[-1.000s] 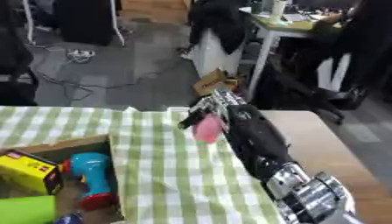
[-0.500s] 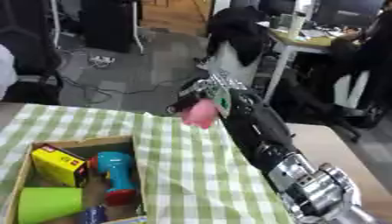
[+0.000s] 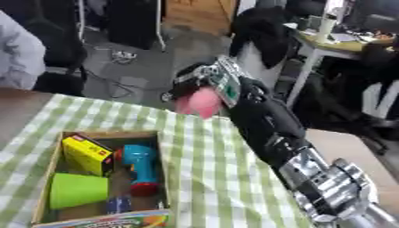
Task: Pick up objects on the table and place them in the box.
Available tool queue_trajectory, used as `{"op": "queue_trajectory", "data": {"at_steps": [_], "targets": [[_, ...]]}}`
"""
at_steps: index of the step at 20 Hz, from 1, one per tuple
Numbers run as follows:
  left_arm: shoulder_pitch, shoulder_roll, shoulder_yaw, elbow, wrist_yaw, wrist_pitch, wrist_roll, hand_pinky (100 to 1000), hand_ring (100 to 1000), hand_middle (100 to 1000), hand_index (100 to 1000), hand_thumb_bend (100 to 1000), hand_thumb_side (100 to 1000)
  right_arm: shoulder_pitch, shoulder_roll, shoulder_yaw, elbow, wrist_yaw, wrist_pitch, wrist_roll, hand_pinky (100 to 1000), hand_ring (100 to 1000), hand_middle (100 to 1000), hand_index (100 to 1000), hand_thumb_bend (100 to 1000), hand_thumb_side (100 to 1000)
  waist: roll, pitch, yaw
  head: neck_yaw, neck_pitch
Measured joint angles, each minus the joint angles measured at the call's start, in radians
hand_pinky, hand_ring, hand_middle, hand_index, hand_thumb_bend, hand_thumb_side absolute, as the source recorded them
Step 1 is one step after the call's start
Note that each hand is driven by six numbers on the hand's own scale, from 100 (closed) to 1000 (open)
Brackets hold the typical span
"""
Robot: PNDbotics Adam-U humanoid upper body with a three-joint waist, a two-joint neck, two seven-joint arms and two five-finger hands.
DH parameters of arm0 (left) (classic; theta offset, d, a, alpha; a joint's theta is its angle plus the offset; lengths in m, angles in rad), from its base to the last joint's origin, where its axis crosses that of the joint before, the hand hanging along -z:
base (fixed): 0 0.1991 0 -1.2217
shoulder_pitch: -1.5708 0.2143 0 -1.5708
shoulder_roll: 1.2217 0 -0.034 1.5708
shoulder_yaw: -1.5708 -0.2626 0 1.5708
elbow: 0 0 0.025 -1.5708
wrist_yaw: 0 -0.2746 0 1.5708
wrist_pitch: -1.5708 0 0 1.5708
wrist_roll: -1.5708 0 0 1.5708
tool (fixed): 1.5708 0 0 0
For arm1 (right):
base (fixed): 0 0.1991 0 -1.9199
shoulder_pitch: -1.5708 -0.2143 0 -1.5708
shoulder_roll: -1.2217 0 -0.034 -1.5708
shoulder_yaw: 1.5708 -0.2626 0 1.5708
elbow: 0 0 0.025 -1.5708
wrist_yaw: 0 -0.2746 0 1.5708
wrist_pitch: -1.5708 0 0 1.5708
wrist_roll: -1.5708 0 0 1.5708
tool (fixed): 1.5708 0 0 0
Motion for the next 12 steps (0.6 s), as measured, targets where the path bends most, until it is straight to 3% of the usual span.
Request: {"op": "queue_trajectory", "data": {"at_steps": [7,12], "targets": [[-0.016,-0.011,0.0,0.0,0.0,-0.001,0.001,893,913,921,931,135,1000,-0.016,0.039,0.003,-0.039,-0.032,0.02,-0.02,100,100,100,273,100,887,-0.003,0.0,0.031,-0.028,-0.008],[-0.036,-0.03,0.0,0.0,0.004,-0.006,0.002,894,912,920,929,134,1000,-0.017,0.064,0.004,-0.046,-0.012,0.008,-0.081,100,100,100,272,100,916,-0.008,0.006,0.066,-0.146,-0.06]]}}
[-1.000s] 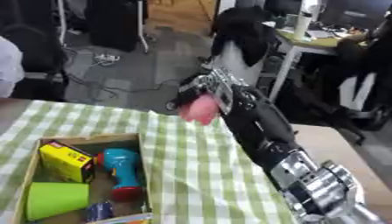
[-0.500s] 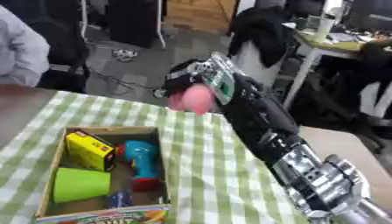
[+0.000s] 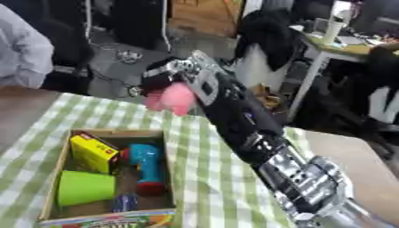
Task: Pick up objects on the table and place them in the box.
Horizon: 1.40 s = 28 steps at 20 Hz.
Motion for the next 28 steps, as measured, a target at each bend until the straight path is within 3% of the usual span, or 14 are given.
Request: {"op": "queue_trajectory", "data": {"at_steps": [3,5,9,13,20,28], "targets": [[-0.013,-0.012,0.0,0.0,0.003,-0.004,0.001,895,911,919,928,130,1000,-0.001,0.004,0.003,-0.001,0.037,-0.031,-0.061,100,100,100,272,100,930,-0.007,0.031,0.023,-0.086,-0.035],[-0.018,-0.016,0.0,0.0,0.005,-0.005,0.002,895,911,919,928,130,1000,-0.001,0.004,0.005,0.0,0.064,-0.053,-0.099,100,100,100,272,100,926,-0.009,0.036,0.028,-0.125,-0.046],[-0.036,-0.024,0.0,0.0,0.006,-0.008,0.001,895,910,918,928,130,1000,-0.001,0.007,0.006,0.011,0.098,-0.081,-0.141,100,100,100,273,100,917,-0.013,0.064,0.044,-0.175,-0.053],[-0.047,-0.026,0.0,0.0,0.009,-0.012,0.001,896,912,918,927,129,1000,0.0,0.014,0.005,0.024,0.104,-0.094,-0.156,100,100,100,273,100,916,-0.018,0.068,0.061,-0.202,-0.053],[-0.048,-0.033,0.0,0.0,0.008,-0.012,0.001,897,912,918,928,130,1000,0.003,0.028,0.006,0.026,0.106,-0.113,-0.221,100,100,100,273,100,937,-0.018,0.069,0.063,-0.206,-0.047],[-0.051,-0.049,0.0,0.0,0.006,-0.014,0.004,896,913,918,929,132,1000,0.021,0.046,0.016,0.024,0.106,-0.145,-0.377,100,100,100,275,100,998,-0.017,0.069,0.071,-0.127,-0.01]]}}
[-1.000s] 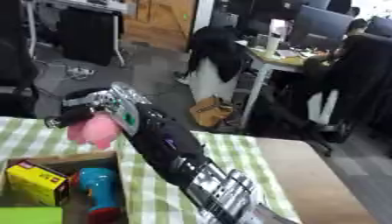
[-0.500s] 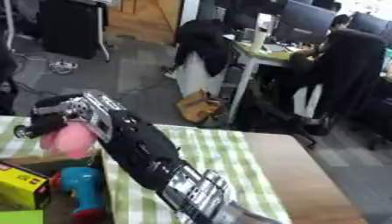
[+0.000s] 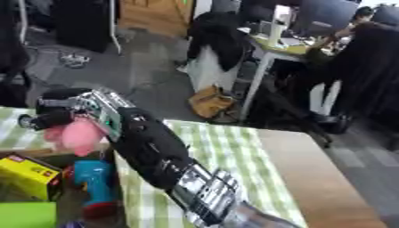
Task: Pick up objects on the table and place them in the box.
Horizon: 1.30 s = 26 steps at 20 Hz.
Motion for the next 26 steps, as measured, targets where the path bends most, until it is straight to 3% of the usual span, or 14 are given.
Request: {"op": "queue_trajectory", "data": {"at_steps": [4,12,15,17,18,19,20,22,23,24,26], "targets": [[-0.007,-0.011,0.0,0.0,0.0,-0.002,0.0,896,913,918,929,132,1000,0.01,0.004,0.004,-0.012,0.006,-0.045,-0.15,100,100,100,280,100,1000,0.0,0.004,0.005,0.0,0.0],[-0.01,-0.019,0.0,0.0,0.003,-0.004,0.0,896,912,918,929,130,1000,0.035,0.01,0.006,-0.021,0.009,-0.174,-0.617,100,100,100,348,100,1000,0.002,0.011,0.003,-0.004,0.0],[-0.01,-0.019,0.0,0.0,0.003,-0.004,0.0,896,912,917,929,130,1000,0.036,0.01,0.015,-0.021,0.011,-0.226,-0.751,100,100,100,372,100,1000,0.004,0.011,0.001,-0.005,-0.003],[-0.01,-0.019,0.0,0.0,0.003,-0.005,-0.001,896,912,918,929,131,1000,0.037,0.009,0.02,-0.018,0.031,-0.258,-0.805,100,100,148,423,100,1000,0.007,0.011,-0.001,-0.005,-0.005],[-0.01,-0.019,0.0,0.0,0.003,-0.005,-0.001,898,912,918,929,131,1000,0.039,0.007,0.023,-0.015,0.052,-0.27,-0.822,100,261,289,475,100,1000,0.007,0.011,-0.002,-0.005,-0.007],[-0.01,-0.019,0.0,0.0,0.003,-0.005,-0.001,898,912,918,929,131,1000,0.042,0.006,0.023,-0.009,0.076,-0.279,-0.832,162,302,327,487,100,1000,0.007,0.011,-0.002,-0.005,-0.008],[-0.01,-0.019,0.0,0.0,0.003,-0.005,-0.002,898,912,918,929,132,1000,0.044,0.005,0.023,-0.002,0.103,-0.284,-0.837,358,391,428,524,100,1000,0.007,0.011,-0.002,-0.005,-0.008],[-0.01,-0.019,0.0,0.0,0.004,-0.006,-0.003,898,912,918,929,132,1000,0.044,0.0,0.023,0.009,0.164,-0.292,-0.835,601,506,528,579,100,1000,0.007,0.011,-0.002,-0.005,-0.008],[-0.01,-0.019,0.0,0.0,0.004,-0.006,-0.004,898,912,918,929,132,1000,0.044,0.0,0.022,0.014,0.196,-0.295,-0.832,601,506,528,579,100,1000,0.007,0.011,-0.002,-0.005,-0.008],[-0.01,-0.019,0.0,0.0,0.005,-0.006,-0.004,899,912,918,929,132,1000,0.044,0.0,0.021,0.018,0.227,-0.297,-0.83,791,642,628,649,100,1000,0.007,0.011,-0.002,-0.006,-0.008],[-0.01,-0.019,0.0,0.0,0.006,-0.006,-0.005,899,912,918,929,132,1000,0.044,-0.003,0.018,0.021,0.3,-0.304,-0.831,883,710,666,673,100,1000,0.007,0.011,-0.001,-0.009,-0.008]]}}
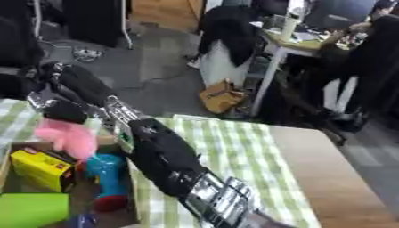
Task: Pick up objects on the table and place them in the box.
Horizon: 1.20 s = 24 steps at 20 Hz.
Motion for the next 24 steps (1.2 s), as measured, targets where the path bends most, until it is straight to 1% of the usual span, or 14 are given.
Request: {"op": "queue_trajectory", "data": {"at_steps": [1,2,3,4,5,6,7,10,13,15,24], "targets": [[0.0,0.0,0.0,0.0,0.0,0.0,-0.001,899,912,917,929,132,1000,0.0,-0.004,-0.002,0.0,0.042,-0.005,-0.006,950,764,727,725,100,1000,0.0,0.0,0.0,-0.001,0.0],[0.0,0.0,0.0,0.0,0.0,-0.001,-0.001,899,911,917,929,132,1000,0.001,-0.008,-0.003,0.0,0.086,-0.009,-0.015,996,801,766,782,100,1000,0.0,0.0,0.0,-0.002,0.0],[0.0,0.0,0.0,0.0,0.0,-0.001,-0.002,899,912,918,929,131,1000,0.003,-0.011,-0.005,0.0,0.128,-0.013,-0.027,1000,867,810,820,133,1000,0.0,0.0,0.0,-0.002,0.0],[0.0,0.0,0.0,0.0,0.001,-0.002,-0.002,899,912,918,929,131,1000,0.007,-0.014,-0.008,0.002,0.166,-0.017,-0.038,1000,880,820,830,150,1000,0.0,0.0,0.0,-0.003,0.0],[0.0,0.0,0.0,0.0,0.001,-0.002,-0.002,900,912,918,929,132,1000,0.01,-0.014,-0.008,0.006,0.201,-0.02,-0.048,1000,953,899,908,310,1000,0.0,0.0,0.0,-0.003,-0.001],[0.0,0.0,0.0,0.0,0.001,-0.002,-0.003,900,912,918,929,132,1000,0.01,-0.014,-0.01,0.013,0.23,-0.024,-0.055,1000,964,915,920,329,1000,0.0,0.0,0.0,-0.003,-0.001],[0.0,0.0,0.0,0.0,0.001,-0.002,-0.004,899,912,918,929,132,1000,0.01,-0.014,-0.012,0.019,0.254,-0.027,-0.059,1000,975,929,934,313,1000,0.001,0.0,0.0,-0.004,-0.001],[0.0,0.0,0.0,0.0,0.002,-0.002,-0.005,900,912,918,930,132,1000,0.01,-0.014,-0.018,0.036,0.293,-0.036,-0.066,1000,978,932,936,312,1000,0.003,0.001,0.0,-0.005,-0.001],[0.0,0.0,0.0,0.0,0.002,-0.002,-0.006,900,912,917,930,130,1000,0.01,-0.014,-0.021,0.044,0.308,-0.04,-0.069,1000,975,933,936,321,1000,0.009,0.002,0.0,-0.005,-0.001],[0.0,0.0,0.0,0.0,0.002,-0.002,-0.006,899,912,917,930,130,1000,0.01,-0.014,-0.023,0.047,0.31,-0.041,-0.069,1000,969,929,931,335,1000,0.009,0.002,0.0,-0.004,-0.001],[0.0,0.0,0.0,0.0,0.002,-0.002,-0.006,899,912,918,930,130,1000,0.01,-0.014,-0.026,0.049,0.307,-0.046,-0.072,1000,962,923,927,327,1000,0.009,0.002,-0.001,-0.004,-0.001]]}}
